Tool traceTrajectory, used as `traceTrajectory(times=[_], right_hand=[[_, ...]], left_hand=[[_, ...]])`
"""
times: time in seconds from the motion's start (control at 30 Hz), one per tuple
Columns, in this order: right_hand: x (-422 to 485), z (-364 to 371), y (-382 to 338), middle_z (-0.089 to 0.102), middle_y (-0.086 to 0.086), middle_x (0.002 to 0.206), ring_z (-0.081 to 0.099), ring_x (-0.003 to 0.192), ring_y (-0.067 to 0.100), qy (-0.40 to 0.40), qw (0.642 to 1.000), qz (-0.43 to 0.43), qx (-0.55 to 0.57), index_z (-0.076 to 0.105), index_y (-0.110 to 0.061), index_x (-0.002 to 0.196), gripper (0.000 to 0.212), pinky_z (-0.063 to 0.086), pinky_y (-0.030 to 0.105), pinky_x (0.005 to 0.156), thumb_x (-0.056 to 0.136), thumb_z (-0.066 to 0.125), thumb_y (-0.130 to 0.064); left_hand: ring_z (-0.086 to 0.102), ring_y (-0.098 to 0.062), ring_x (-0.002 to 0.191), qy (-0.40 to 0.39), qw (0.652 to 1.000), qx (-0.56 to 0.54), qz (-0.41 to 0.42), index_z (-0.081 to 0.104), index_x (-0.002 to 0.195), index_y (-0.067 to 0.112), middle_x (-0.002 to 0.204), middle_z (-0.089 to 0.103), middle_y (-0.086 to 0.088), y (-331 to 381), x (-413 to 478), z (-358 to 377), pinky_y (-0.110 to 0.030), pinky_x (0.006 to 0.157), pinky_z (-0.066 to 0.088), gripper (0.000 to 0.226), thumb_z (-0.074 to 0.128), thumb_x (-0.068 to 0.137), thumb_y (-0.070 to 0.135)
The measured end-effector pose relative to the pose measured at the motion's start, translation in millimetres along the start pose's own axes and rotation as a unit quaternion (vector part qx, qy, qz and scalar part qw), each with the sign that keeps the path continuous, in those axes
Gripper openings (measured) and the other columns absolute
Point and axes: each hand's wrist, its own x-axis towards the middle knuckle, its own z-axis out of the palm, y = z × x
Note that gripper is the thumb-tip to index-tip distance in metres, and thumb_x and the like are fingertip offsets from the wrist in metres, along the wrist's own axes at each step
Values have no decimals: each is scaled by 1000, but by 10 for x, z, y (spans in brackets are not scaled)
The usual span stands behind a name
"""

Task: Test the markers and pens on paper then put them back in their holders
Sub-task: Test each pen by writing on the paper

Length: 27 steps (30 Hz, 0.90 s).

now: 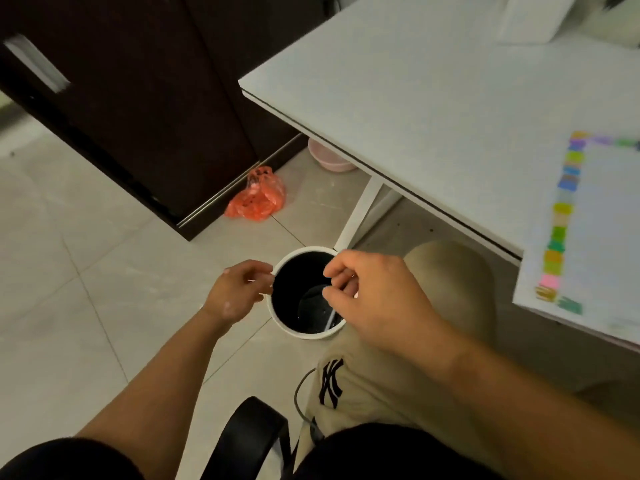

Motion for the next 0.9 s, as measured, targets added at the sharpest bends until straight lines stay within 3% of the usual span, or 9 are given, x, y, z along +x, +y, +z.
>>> traceTrajectory(times=[0.17,0.27,0.37,0.43,0.53,0.6,0.67,0.77,0.9], right_hand=[[-279,-717,-491,67,-19,83,59,79,-10,75,995,-64,7,67,-36,96,11,46,3,67,87,71,-36],[-463,-1233,-555,69,-18,80,62,77,-7,139,988,-72,12,69,-34,93,10,47,7,73,84,74,-34],[-650,-1760,-382,69,-20,80,64,77,-4,194,980,-40,-3,71,-36,94,10,49,9,69,84,74,-37],[-757,-2075,-180,69,-20,80,64,77,-3,223,975,-4,-20,71,-37,92,8,47,10,63,84,74,-39],[-896,-2498,195,69,-19,77,62,75,-7,271,960,49,-39,72,-36,87,5,42,7,57,84,77,-35],[-953,-2753,443,70,-18,76,63,74,-8,301,948,83,-58,73,-35,86,5,41,8,57,85,78,-34],[-952,-2996,670,70,-18,78,64,70,-4,326,935,114,-83,73,-35,86,5,41,9,60,86,77,-31],[-829,-3341,974,73,-14,89,61,75,-3,344,917,148,-138,73,-31,94,6,39,9,66,90,72,-27],[-474,-3700,1320,74,-2,107,64,90,15,332,902,187,-206,74,-20,113,21,42,19,80,96,62,-19]], left_hand=[[72,-14,82,56,989,-11,140,71,103,32,90,74,6,982,-391,-210,-29,74,57,11,68,93,28],[71,-12,78,48,967,-20,249,71,104,30,89,74,3,1666,-595,-87,-24,67,57,13,68,93,25],[72,-13,80,5,945,-39,324,72,103,32,92,75,3,2279,-718,199,-21,70,58,13,69,92,26],[72,-15,82,-30,935,-28,353,72,102,31,93,75,4,2596,-714,461,-26,75,58,12,69,92,26],[67,-6,92,-61,920,27,387,71,103,34,99,72,13,2943,-661,941,-28,84,55,13,69,92,26],[60,1,107,-68,887,109,444,69,112,33,116,65,20,3076,-619,1245,-24,94,50,22,71,90,32],[50,-1,124,-99,838,185,504,66,124,29,135,57,15,3153,-575,1492,-27,105,42,39,72,88,39],[41,-1,132,-109,783,281,545,61,133,30,144,50,16,3232,-450,1730,-27,112,34,52,68,87,52],[38,2,132,-104,764,306,558,60,132,36,144,47,22,3365,-223,1867,-30,112,32,53,58,86,63]])
